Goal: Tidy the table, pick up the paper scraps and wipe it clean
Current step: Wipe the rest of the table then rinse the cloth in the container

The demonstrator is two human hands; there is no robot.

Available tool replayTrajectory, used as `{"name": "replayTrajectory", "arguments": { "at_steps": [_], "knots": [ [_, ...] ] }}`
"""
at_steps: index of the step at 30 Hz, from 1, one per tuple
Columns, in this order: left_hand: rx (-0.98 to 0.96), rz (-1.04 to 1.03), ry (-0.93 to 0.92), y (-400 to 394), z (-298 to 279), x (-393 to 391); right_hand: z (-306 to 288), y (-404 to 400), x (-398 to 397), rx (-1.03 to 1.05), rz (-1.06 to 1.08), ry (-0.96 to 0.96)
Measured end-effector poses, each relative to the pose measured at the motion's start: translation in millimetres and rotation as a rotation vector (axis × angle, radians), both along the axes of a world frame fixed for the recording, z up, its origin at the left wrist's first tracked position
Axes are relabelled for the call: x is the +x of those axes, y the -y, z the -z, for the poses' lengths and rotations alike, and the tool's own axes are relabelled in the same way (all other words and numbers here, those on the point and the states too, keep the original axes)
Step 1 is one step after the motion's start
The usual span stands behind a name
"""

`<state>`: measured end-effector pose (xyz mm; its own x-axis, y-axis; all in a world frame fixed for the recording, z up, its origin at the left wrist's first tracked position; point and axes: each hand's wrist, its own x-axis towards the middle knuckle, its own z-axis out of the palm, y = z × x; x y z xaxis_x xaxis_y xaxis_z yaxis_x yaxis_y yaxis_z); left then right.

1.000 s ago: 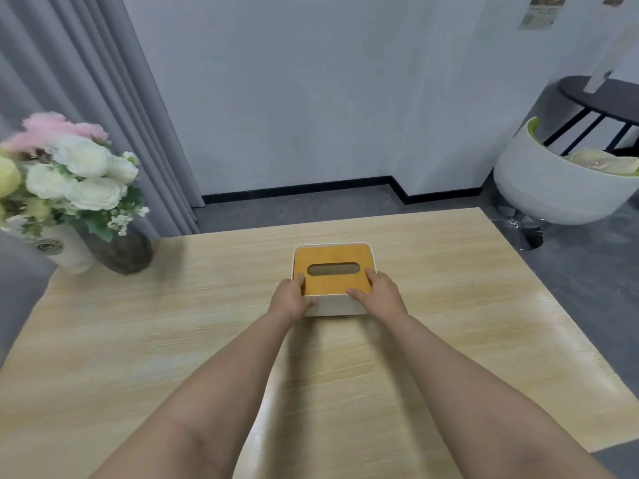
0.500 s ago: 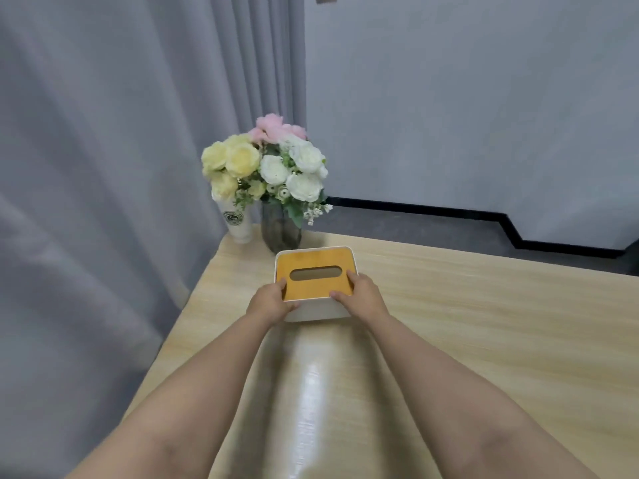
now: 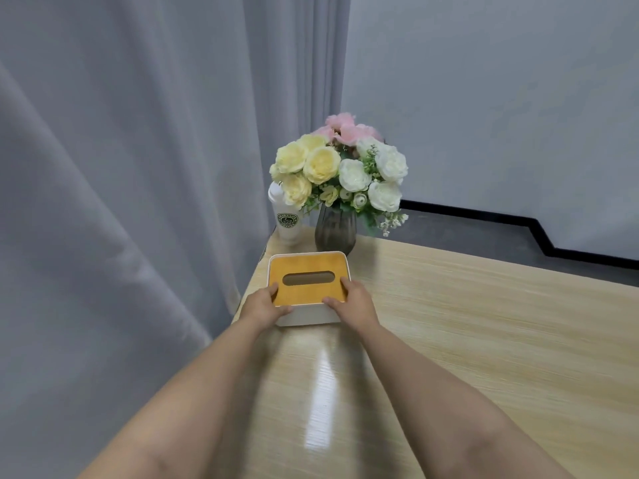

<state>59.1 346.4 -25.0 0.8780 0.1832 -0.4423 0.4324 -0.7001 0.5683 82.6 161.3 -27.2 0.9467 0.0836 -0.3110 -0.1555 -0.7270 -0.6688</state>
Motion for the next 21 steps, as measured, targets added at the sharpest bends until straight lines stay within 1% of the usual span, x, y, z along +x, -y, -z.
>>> {"name": "replayTrajectory", "arguments": {
  "at_steps": [3, 7, 10, 13, 16, 19, 21],
  "knots": [
    [0.0, 0.009, 0.002, -6, 4, 5, 5, -6, 0, -0.002, 0.018, 0.011],
    [-0.064, -0.014, 0.019, -11, 8, 11, 9, -14, 0, 0.011, 0.038, 0.042],
    [-0.042, -0.006, 0.038, -15, 12, 14, 12, -20, -1, 0.018, 0.043, 0.04],
    [0.018, 0.033, 0.058, -18, 15, 18, 15, -21, -2, 0.01, 0.022, 0.025],
    [0.118, 0.068, 0.11, -17, 13, 17, 15, -15, 2, -0.069, -0.016, 0.079],
    [0.327, 0.244, 0.183, -11, 11, 13, 11, -11, 11, -0.19, -0.098, 0.194],
    [0.391, 0.32, 0.153, -6, 13, 10, 10, -14, 17, -0.294, -0.22, 0.232]
  ]
}}
